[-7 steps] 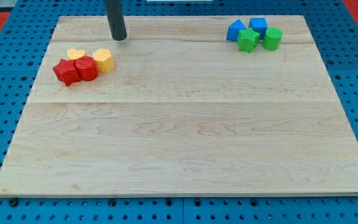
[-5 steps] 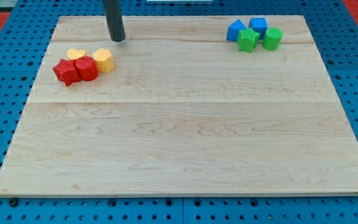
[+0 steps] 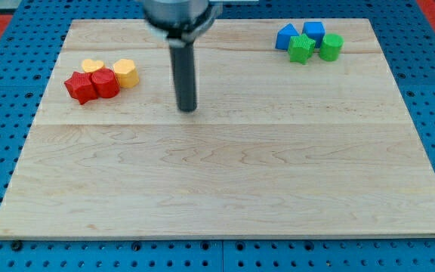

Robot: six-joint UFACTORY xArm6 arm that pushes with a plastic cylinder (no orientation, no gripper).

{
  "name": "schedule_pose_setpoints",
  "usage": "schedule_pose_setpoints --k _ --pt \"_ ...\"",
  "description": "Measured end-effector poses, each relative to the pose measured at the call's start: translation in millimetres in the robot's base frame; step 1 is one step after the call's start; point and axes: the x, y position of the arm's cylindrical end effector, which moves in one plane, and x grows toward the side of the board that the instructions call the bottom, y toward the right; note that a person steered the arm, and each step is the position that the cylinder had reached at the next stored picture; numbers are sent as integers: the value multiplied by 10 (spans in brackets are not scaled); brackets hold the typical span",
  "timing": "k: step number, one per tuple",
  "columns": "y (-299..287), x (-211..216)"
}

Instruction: Place the yellow blocks and red blocks horizontal in line

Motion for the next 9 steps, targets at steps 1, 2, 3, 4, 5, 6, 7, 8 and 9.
schedule_pose_setpoints --k 1,2,3,4,5,6,7,8,9 --pt "-1031 582" --pt "-2322 706" --pt "-2394 629" --pt "-2387 376" --pt "-2387 262" --pt "-2355 256" --pt "-2255 256" --pt "-2388 148" --pt "-2184 -217"
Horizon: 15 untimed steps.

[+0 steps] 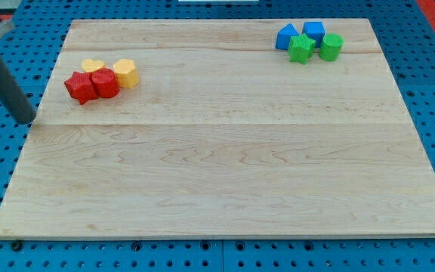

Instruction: Place the yellow blocks and red blocks horizontal in line

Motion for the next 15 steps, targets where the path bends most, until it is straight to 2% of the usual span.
schedule_pose_setpoints --k 2,3,4,7,10,11,13,14,15 --pt "918 -373" --pt "663 -212" --pt "212 -250" --pt "1202 -842" --pt "1322 -1627" --pt "1520 -1956" --pt "2399 -1982" --pt "2406 -1830" --pt "1944 -2021"
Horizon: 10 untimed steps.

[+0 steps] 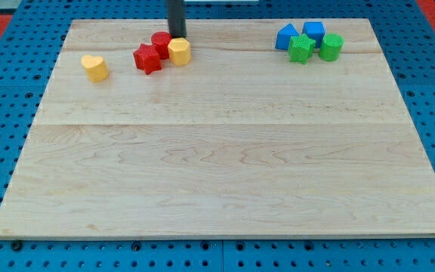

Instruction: Place the yellow blocks and red blocks horizontal in line

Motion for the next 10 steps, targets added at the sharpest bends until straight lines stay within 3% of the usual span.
schedule_pose_setpoints --k 1,4,6,7,9,10 --pt "-193 -164" --pt "24 495" --pt "548 456" --pt "399 554" --pt "1211 317" --pt "1349 426"
